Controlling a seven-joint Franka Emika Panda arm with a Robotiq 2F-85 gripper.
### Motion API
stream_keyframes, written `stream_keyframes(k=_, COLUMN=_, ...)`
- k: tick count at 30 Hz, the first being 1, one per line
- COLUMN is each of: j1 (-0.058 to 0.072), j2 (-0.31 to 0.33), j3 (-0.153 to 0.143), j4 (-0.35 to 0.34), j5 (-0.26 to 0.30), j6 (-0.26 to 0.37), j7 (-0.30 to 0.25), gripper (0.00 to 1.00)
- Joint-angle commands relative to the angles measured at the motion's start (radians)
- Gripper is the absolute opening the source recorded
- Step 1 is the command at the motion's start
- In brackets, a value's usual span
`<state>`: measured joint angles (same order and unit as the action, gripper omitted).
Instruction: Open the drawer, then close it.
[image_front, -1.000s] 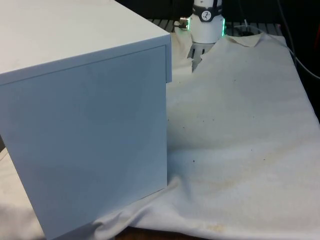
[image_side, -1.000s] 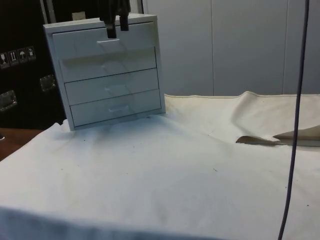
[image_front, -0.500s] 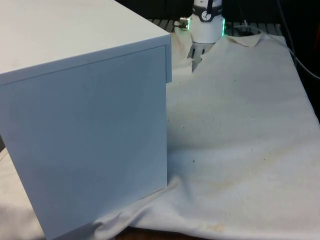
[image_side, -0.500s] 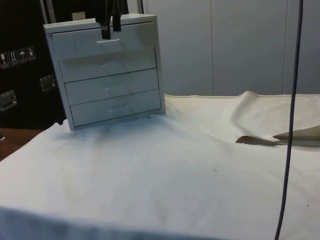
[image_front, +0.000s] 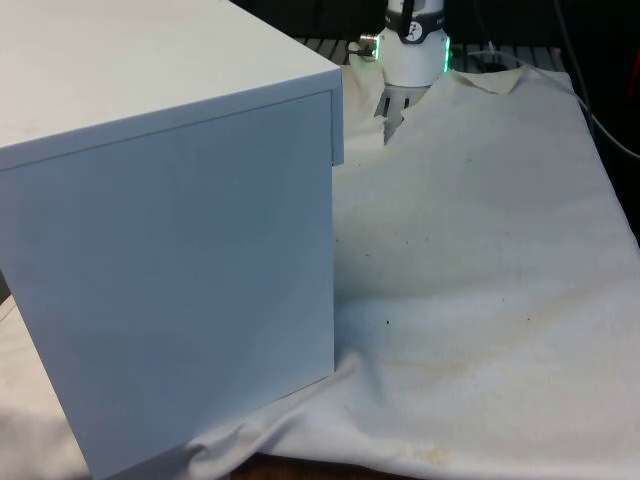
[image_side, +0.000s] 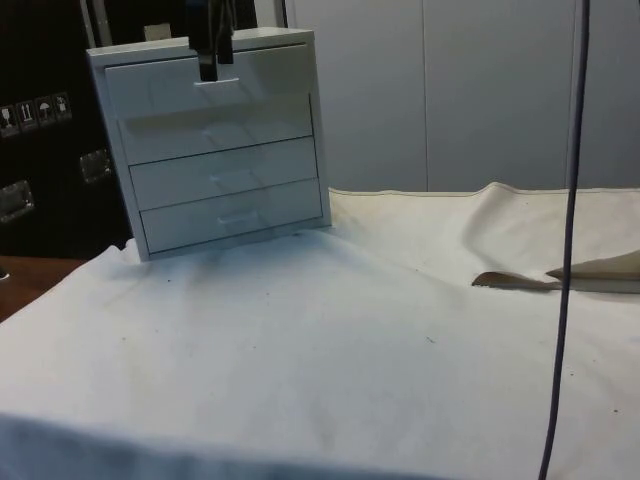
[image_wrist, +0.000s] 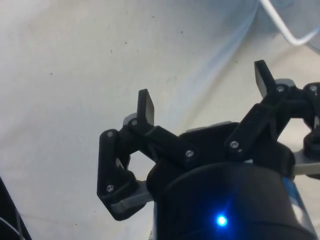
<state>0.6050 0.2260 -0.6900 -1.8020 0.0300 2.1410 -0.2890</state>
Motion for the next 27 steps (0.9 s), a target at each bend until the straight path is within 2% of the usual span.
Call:
stream_keyframes(k=1, j1=-0.002, j2=0.007, j3=0.0, j4=0.006, j5=0.0, j6=0.001, j7=-0.015, gripper=1.0)
stream_keyframes(k=5, j1=0.0, j2=0.009, j3=-0.004, j4=0.008, j5=-0.001, j6=0.0, j7=-0.023, gripper=1.0)
stream_keyframes(k=14, j1=0.005, j2=0.015, j3=-0.006, j4=0.011, j5=-0.074, j6=0.011, j7=-0.044, gripper=1.0)
stream_keyframes(k=15, j1=0.003, j2=0.012, j3=-0.004, j4=0.01, j5=-0.065, j6=0.002, j7=-0.043, gripper=1.0)
stream_keyframes(k=23, j1=0.006, j2=0.016, j3=-0.004, j4=0.0, j5=-0.124, j6=0.05, j7=-0.047, gripper=1.0)
stream_keyframes(k=24, j1=0.004, j2=0.016, j3=-0.002, j4=0.003, j5=-0.117, j6=0.037, j7=-0.046, gripper=1.0)
stream_keyframes(k=27, j1=0.008, j2=0.019, j3=-0.004, j4=-0.006, j5=-0.135, j6=0.07, j7=-0.047, gripper=1.0)
